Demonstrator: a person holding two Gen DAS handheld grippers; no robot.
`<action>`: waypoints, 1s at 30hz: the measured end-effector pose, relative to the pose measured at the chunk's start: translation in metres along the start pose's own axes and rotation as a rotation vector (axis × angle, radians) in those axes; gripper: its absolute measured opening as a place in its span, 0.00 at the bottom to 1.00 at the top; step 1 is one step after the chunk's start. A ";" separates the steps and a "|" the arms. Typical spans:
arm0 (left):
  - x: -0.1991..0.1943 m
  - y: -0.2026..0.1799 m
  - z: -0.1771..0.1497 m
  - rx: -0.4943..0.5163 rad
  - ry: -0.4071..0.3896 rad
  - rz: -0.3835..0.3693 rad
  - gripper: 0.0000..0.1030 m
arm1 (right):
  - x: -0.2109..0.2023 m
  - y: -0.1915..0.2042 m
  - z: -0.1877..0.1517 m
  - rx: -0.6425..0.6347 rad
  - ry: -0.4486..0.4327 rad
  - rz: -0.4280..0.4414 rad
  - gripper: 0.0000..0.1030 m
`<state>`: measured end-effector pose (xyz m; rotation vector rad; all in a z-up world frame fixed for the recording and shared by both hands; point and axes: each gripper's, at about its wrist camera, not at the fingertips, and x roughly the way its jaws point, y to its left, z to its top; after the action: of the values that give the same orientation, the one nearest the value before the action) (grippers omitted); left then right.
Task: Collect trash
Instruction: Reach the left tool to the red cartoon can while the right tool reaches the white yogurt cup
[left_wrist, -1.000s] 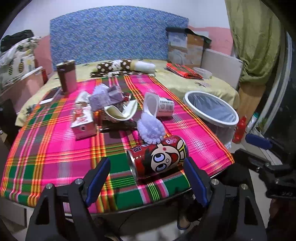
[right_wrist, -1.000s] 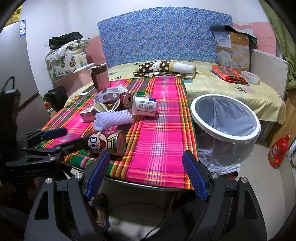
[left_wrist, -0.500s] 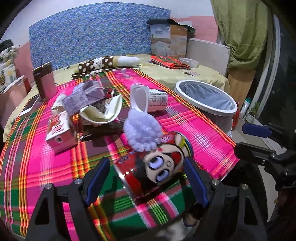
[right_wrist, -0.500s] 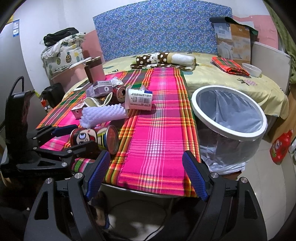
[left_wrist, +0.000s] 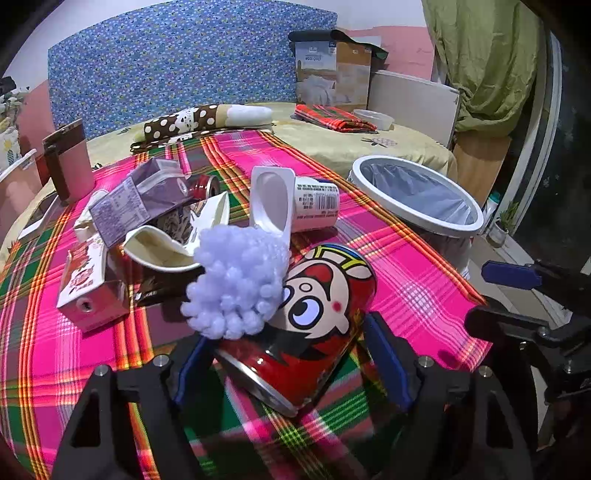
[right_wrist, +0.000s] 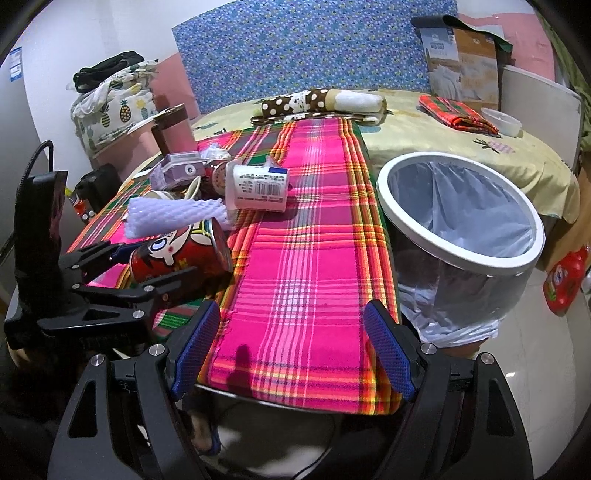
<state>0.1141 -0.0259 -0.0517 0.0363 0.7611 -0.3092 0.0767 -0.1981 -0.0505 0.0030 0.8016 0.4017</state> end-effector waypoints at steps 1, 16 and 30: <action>0.000 0.001 0.000 -0.007 -0.003 -0.007 0.75 | 0.001 0.000 0.001 0.000 0.001 -0.001 0.79; -0.025 0.030 -0.019 -0.180 -0.015 0.084 0.65 | 0.021 0.014 0.018 -0.028 0.036 0.069 0.79; -0.054 0.070 -0.043 -0.289 -0.045 0.143 0.65 | 0.047 0.043 0.039 -0.107 0.050 0.119 0.77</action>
<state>0.0683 0.0615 -0.0517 -0.1875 0.7480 -0.0616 0.1179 -0.1359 -0.0497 -0.0593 0.8309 0.5585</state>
